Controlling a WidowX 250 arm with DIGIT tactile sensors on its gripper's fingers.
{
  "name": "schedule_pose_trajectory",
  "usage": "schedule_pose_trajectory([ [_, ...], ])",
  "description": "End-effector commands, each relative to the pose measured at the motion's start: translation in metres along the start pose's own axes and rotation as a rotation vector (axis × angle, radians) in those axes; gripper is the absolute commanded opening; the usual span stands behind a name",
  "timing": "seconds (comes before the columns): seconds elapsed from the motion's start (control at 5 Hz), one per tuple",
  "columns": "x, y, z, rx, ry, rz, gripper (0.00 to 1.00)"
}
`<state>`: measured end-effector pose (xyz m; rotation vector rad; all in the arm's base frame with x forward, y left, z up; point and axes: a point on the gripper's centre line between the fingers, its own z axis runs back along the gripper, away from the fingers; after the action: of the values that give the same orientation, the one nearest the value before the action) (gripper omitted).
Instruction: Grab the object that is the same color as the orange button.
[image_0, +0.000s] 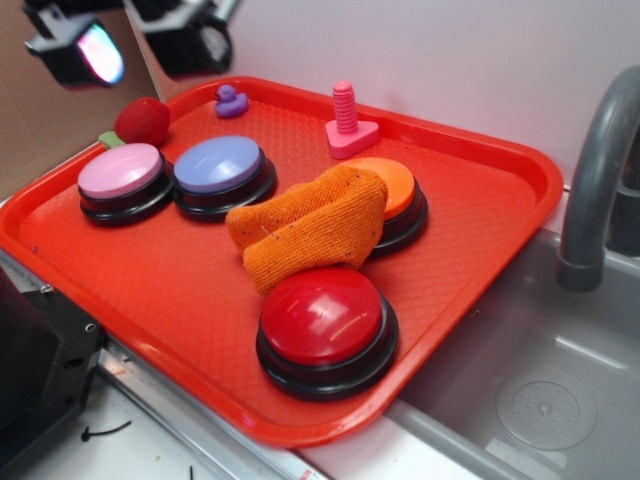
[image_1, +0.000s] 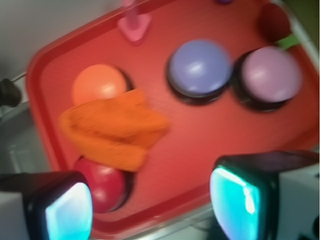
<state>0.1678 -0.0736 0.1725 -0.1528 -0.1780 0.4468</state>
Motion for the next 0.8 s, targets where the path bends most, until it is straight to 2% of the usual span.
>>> schedule_pose_trajectory([
  [0.0, 0.001, -0.033, -0.057, 0.026, -0.035, 0.111, 1.00],
  [0.2, 0.008, -0.037, -0.082, 0.030, -0.014, 0.137, 1.00],
  [0.4, 0.017, -0.037, -0.104, 0.073, -0.012, 0.131, 1.00],
  [0.6, 0.023, -0.036, -0.118, 0.091, -0.005, 0.123, 1.00],
])
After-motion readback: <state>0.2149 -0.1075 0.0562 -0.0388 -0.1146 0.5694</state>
